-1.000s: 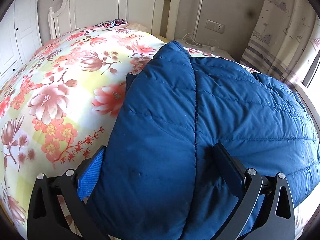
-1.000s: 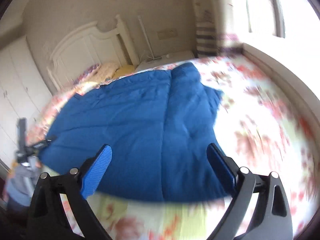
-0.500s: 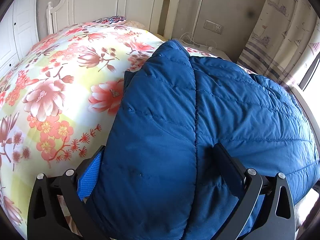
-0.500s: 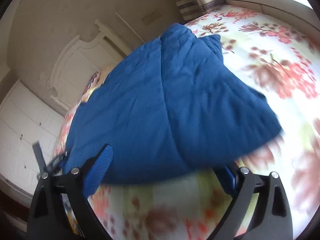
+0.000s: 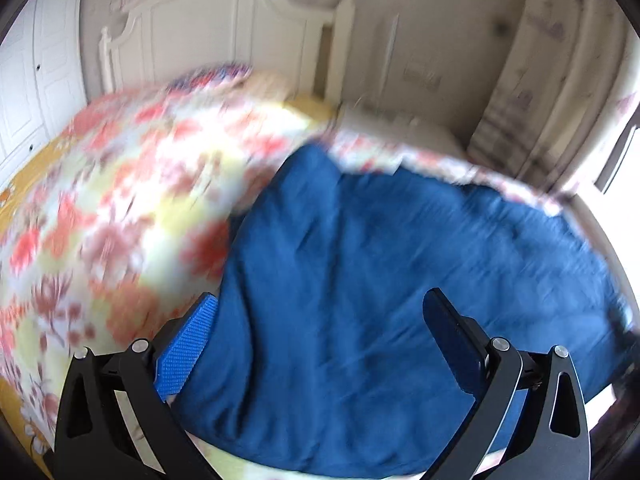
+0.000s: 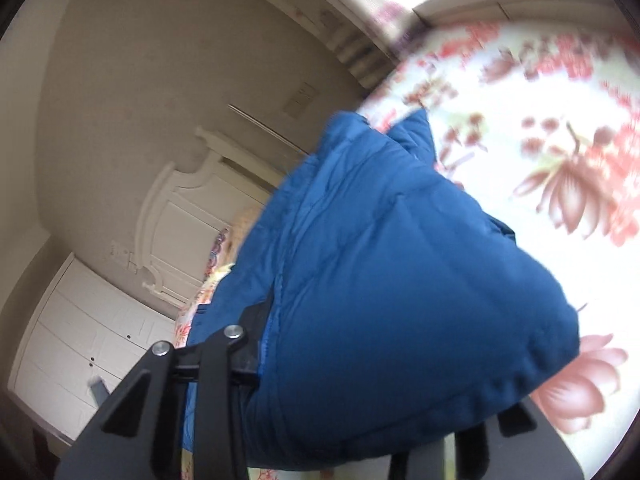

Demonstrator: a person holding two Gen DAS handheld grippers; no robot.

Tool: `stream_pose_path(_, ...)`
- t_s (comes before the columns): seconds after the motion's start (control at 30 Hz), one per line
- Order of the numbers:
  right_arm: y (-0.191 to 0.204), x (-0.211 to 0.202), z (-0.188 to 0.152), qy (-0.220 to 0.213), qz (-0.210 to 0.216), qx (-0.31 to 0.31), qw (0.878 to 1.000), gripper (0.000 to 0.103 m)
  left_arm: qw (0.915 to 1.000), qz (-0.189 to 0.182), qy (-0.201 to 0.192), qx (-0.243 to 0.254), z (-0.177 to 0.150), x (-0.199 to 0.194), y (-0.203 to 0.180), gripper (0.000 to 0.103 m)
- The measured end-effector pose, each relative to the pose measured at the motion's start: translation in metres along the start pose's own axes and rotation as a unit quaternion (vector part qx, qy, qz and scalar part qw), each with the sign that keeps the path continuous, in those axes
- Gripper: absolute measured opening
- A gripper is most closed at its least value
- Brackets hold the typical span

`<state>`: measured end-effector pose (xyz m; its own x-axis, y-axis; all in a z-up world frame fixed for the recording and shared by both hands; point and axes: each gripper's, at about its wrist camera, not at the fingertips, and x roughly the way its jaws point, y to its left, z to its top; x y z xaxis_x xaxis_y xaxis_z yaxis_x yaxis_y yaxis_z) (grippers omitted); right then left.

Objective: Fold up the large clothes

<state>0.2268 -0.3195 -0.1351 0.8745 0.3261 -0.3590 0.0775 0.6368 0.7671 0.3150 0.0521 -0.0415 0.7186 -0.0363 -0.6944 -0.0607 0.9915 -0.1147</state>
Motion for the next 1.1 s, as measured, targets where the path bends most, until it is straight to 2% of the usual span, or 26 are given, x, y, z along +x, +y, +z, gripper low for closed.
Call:
stream_pose_path(0.07, 0.006, -0.008, 0.000, -0.012, 0.004, -0.012, 1.000, 0.033, 0.9991, -0.019, -0.014, 0.035, 0.014, -0.002, -0.033, 0.098)
stream_pose_path(0.17, 0.012, -0.023, -0.001, -0.023, 0.008, -0.032, 0.999, 0.033, 0.9949, -0.015, -0.037, 0.093, 0.031, 0.008, -0.090, 0.098)
stream_pose_path(0.23, 0.016, -0.029, -0.001, -0.025, 0.006, -0.043, 0.999, 0.033, 0.9935, -0.007, -0.032, 0.109, 0.043, 0.027, -0.118, 0.098)
stream_pose_path(0.33, 0.018, -0.037, 0.001, -0.029, 0.003, -0.048, 0.998, 0.033, 0.9904, 0.027, 0.003, 0.135, 0.066, 0.083, -0.154, 0.098)
stream_pose_path(0.4, 0.020, -0.043, -0.002, -0.031, 0.000, -0.058, 0.998, 0.033, 0.9852, 0.031, 0.075, 0.151, 0.075, 0.139, -0.170, 0.098)
stream_pose_path(0.47, 0.022, -0.046, -0.005, -0.030, -0.004, -0.068, 0.997, 0.033, 0.9739, 0.033, 0.135, 0.179, 0.065, 0.184, -0.178, 0.099)
stream_pose_path(0.5, 0.021, -0.047, -0.006, -0.029, -0.005, -0.068, 0.997, 0.033, 0.9760, 0.028, 0.125, 0.176, 0.063, 0.187, -0.177, 0.099)
stream_pose_path(0.57, 0.022, -0.042, -0.005, -0.023, -0.011, -0.073, 0.997, 0.033, 0.9782, 0.023, 0.119, 0.169, 0.063, 0.180, -0.172, 0.099)
stream_pose_path(0.6, 0.023, -0.042, -0.005, -0.025, -0.013, -0.076, 0.997, 0.033, 0.9821, 0.026, 0.097, 0.159, 0.062, 0.166, -0.165, 0.095)
stream_pose_path(0.63, 0.023, -0.041, -0.003, -0.026, -0.011, -0.078, 0.997, 0.033, 0.9860, 0.022, 0.070, 0.150, 0.059, 0.145, -0.158, 0.094)
stream_pose_path(0.7, 0.026, -0.042, -0.004, -0.026, -0.015, -0.087, 0.996, 0.033, 0.9891, -0.010, 0.037, 0.142, 0.047, 0.099, -0.143, 0.094)
stream_pose_path(0.77, 0.029, -0.042, -0.005, -0.027, -0.020, -0.095, 0.995, 0.033, 0.9886, -0.027, 0.007, 0.148, 0.023, 0.058, -0.134, 0.095)
stream_pose_path(0.83, 0.032, -0.041, -0.005, -0.029, -0.025, -0.102, 0.994, 0.033, 0.9814, -0.010, 0.011, 0.191, -0.010, 0.045, -0.132, 0.098)
stream_pose_path(0.87, 0.035, -0.041, -0.004, -0.032, -0.028, -0.109, 0.993, 0.033, 0.9758, 0.004, 0.030, 0.217, -0.035, 0.047, -0.133, 0.098)
stream_pose_path(0.9, 0.040, -0.042, -0.005, -0.035, -0.030, -0.115, 0.992, 0.033, 0.9761, -0.001, 0.029, 0.215, -0.052, 0.045, -0.130, 0.098)
stream_pose_path(0.93, 0.047, -0.043, -0.006, -0.038, -0.031, -0.126, 0.991, 0.033, 0.9787, -0.007, 0.011, 0.205, -0.068, 0.038, -0.123, 0.098)
stream_pose_path(1.0, 0.069, -0.041, -0.010, -0.044, -0.042, -0.165, 0.984, 0.033, 0.9753, -0.024, -0.009, 0.219, -0.083, 0.023, -0.114, 0.098)
stream_pose_path(1.03, 0.084, -0.040, -0.014, -0.050, -0.050, -0.194, 0.978, 0.033, 0.9754, -0.030, -0.007, 0.218, -0.084, 0.019, -0.109, 0.098)
stream_pose_path(1.1, 0.113, -0.038, -0.022, -0.061, -0.063, -0.248, 0.965, 0.033, 0.9821, -0.067, 0.007, 0.176, -0.078, 0.005, -0.077, 0.098)
